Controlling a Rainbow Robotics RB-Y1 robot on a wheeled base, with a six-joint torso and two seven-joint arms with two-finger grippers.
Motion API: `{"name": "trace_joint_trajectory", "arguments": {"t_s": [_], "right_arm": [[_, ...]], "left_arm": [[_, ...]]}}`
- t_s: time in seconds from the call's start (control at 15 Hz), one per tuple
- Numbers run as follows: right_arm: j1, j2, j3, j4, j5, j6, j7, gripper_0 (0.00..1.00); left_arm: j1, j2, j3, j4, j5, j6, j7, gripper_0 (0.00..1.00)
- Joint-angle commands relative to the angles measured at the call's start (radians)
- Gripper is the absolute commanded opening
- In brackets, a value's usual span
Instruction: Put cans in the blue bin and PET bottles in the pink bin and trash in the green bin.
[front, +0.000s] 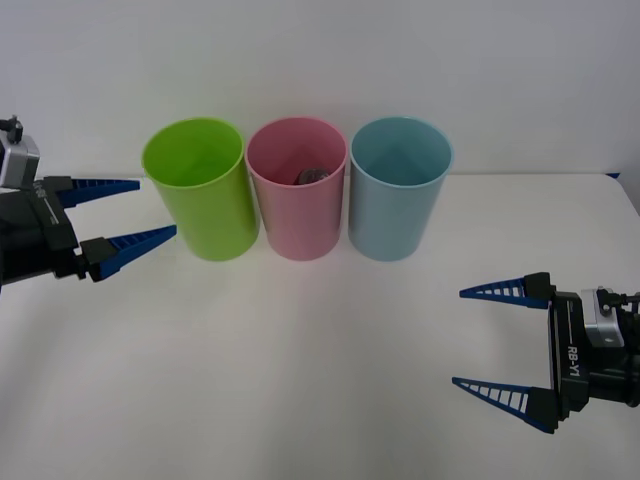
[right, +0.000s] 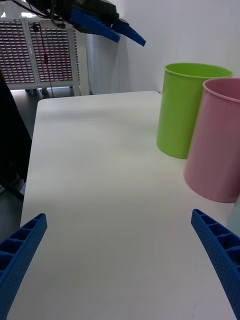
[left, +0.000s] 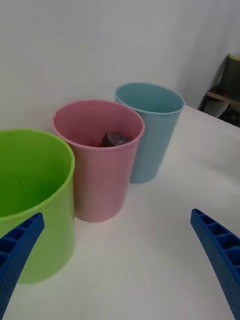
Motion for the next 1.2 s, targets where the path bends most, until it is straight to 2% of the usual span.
{"name": "trace_joint_trajectory", "arguments": {"t_s": [0.07,0.27,0.47,0.8,1.2], "right_arm": [[0.000,0.000,0.000,0.000,0.000,0.000,0.000,1.00],[0.000,0.000,0.000,0.000,0.000,0.000,0.000,1.00],[0.000,0.000,0.000,0.000,0.000,0.000,0.000,1.00],[0.000,0.000,0.000,0.000,0.000,0.000,0.000,1.00],[0.000,0.000,0.000,0.000,0.000,0.000,0.000,1.00]], "left_arm": [[0.059,-0.056,0.065,-0.010,-0.056,-0.073,0.007,1.00],[0.071,-0.197,0.188,-0.015,-0.181,-0.248,0.019,1.00],[0.109,-0.285,0.240,-0.038,-0.267,-0.334,0.025,1.00],[0.203,-0.297,0.260,-0.092,-0.314,-0.346,0.028,1.00],[0.235,-0.297,0.274,-0.113,-0.314,-0.346,0.034,1.00]]}}
